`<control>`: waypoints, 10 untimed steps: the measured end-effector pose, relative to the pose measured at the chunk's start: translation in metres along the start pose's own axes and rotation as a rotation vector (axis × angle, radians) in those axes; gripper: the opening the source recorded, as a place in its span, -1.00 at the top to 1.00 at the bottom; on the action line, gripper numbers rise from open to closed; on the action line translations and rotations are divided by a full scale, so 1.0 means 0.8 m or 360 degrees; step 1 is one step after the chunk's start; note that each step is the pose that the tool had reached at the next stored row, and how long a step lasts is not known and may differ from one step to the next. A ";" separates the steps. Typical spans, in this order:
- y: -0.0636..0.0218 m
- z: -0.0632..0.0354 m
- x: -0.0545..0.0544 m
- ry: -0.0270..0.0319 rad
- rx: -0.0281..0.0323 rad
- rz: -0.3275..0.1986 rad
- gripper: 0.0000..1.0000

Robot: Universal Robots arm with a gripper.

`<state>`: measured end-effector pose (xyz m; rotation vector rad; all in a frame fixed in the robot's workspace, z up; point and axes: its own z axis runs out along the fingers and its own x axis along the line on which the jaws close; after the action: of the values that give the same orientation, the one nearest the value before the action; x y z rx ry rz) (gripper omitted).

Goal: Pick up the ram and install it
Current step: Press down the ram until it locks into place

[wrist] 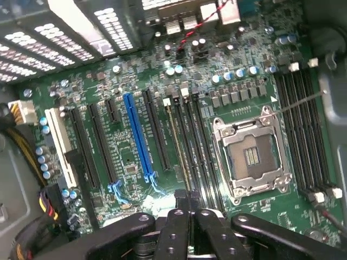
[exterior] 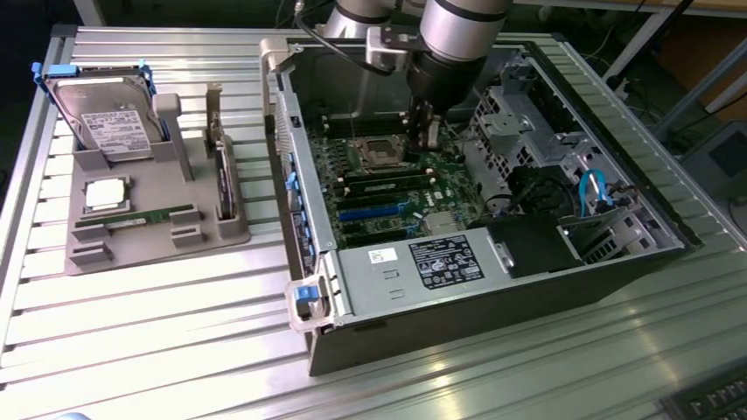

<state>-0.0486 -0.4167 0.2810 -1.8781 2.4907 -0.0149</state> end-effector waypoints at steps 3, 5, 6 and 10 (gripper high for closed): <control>0.000 0.000 0.000 0.00029 0.00016 0.0137 0.79; 0.000 0.000 0.000 0.00052 0.00029 0.0250 0.79; 0.000 0.000 0.000 0.00064 0.00036 0.0302 0.79; 0.000 0.000 0.000 0.00093 0.00053 0.0448 0.79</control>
<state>-0.0486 -0.4167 0.2809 -1.5104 2.7311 -0.0195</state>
